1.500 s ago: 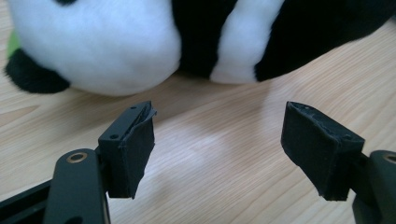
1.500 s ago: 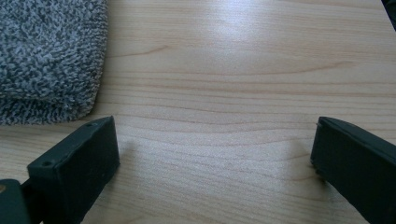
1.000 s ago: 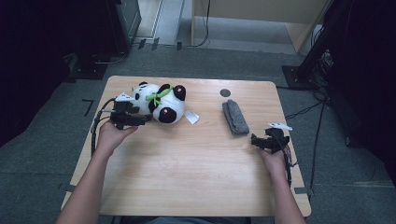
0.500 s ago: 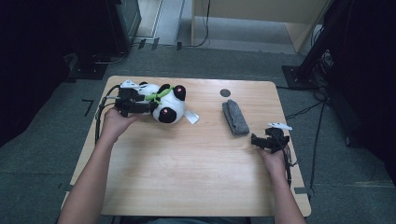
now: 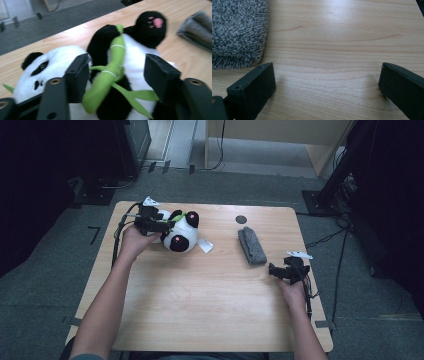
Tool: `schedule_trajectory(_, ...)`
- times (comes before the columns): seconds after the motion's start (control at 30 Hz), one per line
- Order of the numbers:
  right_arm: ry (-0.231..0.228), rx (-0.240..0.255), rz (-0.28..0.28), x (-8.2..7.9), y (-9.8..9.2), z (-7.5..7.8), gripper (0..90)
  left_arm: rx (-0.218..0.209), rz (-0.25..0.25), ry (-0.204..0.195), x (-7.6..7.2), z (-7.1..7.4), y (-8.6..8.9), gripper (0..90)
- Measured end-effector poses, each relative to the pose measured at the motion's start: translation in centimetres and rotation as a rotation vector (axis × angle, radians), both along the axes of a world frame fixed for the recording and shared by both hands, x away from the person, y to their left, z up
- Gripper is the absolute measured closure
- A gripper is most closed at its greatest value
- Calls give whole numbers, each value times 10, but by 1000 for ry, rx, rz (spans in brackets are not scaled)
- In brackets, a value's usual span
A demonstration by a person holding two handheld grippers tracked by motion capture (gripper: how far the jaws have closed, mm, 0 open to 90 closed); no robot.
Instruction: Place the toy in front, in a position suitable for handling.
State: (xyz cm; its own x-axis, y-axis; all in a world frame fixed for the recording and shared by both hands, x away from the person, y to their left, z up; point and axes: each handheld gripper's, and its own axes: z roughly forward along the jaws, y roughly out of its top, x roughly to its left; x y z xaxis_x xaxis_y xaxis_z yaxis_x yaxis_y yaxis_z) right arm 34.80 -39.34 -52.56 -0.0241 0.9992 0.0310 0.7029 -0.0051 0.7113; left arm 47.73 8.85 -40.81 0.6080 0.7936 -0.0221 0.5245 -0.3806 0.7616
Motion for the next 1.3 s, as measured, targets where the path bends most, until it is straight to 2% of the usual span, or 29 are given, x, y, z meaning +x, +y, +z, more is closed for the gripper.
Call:
schedule_trajectory(0.07, 0, 0, 0, 0, 0, 0, 8, 7, -5, 17, 3, -5, 0, 449)
schedule_trajectory(0.13, 0, 0, 0, 0, 0, 0, 8, 6, -11, 43, 6, -11, 0, 445)
schedule_trajectory(0.23, 1, 0, 2, 0, 0, 0, 8, -14, -8, 52, 9, -15, 0, 445)
schedule_trajectory(0.33, 0, -1, 3, 0, 0, 0, 8, -9, -14, 56, 10, -19, -1, 471)
schedule_trajectory(0.43, 0, 0, 3, 0, 0, 0, 8, 6, -31, 52, 10, -21, -2, 526)
schedule_trajectory(0.7, 1, -1, 8, 0, 0, 0, 8, -33, -2, 70, 7, -21, 0, 673)
schedule_trajectory(0.87, 2, 0, 11, 1, 0, 0, 8, -49, 17, 55, 0, -13, 4, 693)
schedule_trajectory(1.03, 1, -1, 12, 1, -1, 0, 8, -71, 23, 72, -8, -3, 7, 704)
schedule_trajectory(1.2, 1, 0, 15, 2, -1, 0, 8, -91, 17, 83, -21, 7, 5, 705)
schedule_trajectory(1.23, 1, 0, 15, 2, -1, 0, 8, -96, 12, 87, -30, 9, 3, 705)
schedule_trajectory(1.27, 2, 1, 17, 2, -1, 0, 8, -96, 12, 87, -30, 9, 3, 705)
schedule_trajectory(1.3, 2, -1, 21, 2, -1, 0, 8, -87, 12, 94, -39, 9, 0, 704)
